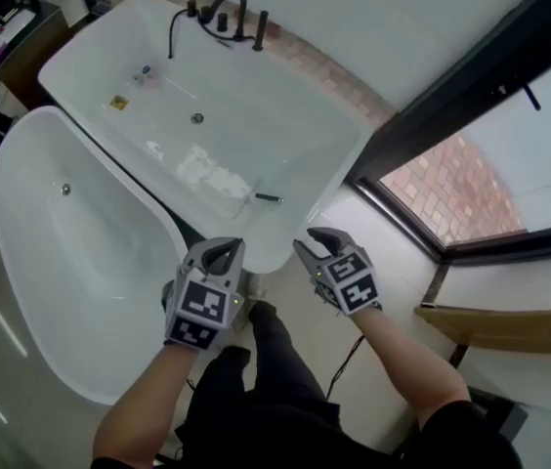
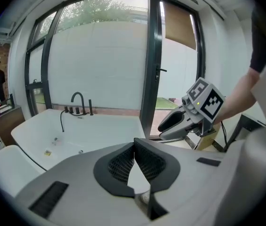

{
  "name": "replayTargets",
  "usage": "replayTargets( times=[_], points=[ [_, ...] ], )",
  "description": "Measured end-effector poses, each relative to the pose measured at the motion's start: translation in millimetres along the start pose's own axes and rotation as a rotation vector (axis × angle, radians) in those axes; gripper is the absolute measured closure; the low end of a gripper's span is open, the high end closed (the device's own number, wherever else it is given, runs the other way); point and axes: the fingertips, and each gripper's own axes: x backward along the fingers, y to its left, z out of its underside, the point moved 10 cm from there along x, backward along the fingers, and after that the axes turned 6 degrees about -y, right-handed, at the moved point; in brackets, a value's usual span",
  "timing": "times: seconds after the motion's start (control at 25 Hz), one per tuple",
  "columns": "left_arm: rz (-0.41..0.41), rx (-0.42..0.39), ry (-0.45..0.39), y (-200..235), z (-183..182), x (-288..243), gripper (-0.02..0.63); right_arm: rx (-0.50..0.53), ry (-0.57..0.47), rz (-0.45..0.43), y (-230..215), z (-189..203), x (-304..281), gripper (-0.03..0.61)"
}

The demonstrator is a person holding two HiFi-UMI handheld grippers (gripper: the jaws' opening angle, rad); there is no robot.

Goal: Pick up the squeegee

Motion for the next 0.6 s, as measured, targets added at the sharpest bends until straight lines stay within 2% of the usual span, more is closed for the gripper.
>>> replayTargets(
  times=[0.12,0.28,0.44,0.6],
  points=[
    [-0.004,0.036,0.052,28,18,-49,0.621,0.044,0.073,-0.027,-27,7,-70,0.416],
    [-0.017,0.096,0.111,66,49,-118,0.621,0.104,0.154,-0.063,-69,19,-162,0.416],
    [-0.030,0.158,0.151,90,86,-175,0.621,0.154,0.248,-0.095,-102,49,-240,0.407],
    [-0.027,0.185,0.175,107,118,-224,0.621,0.252,0.351,-0.141,-120,77,-304,0.407]
  ],
)
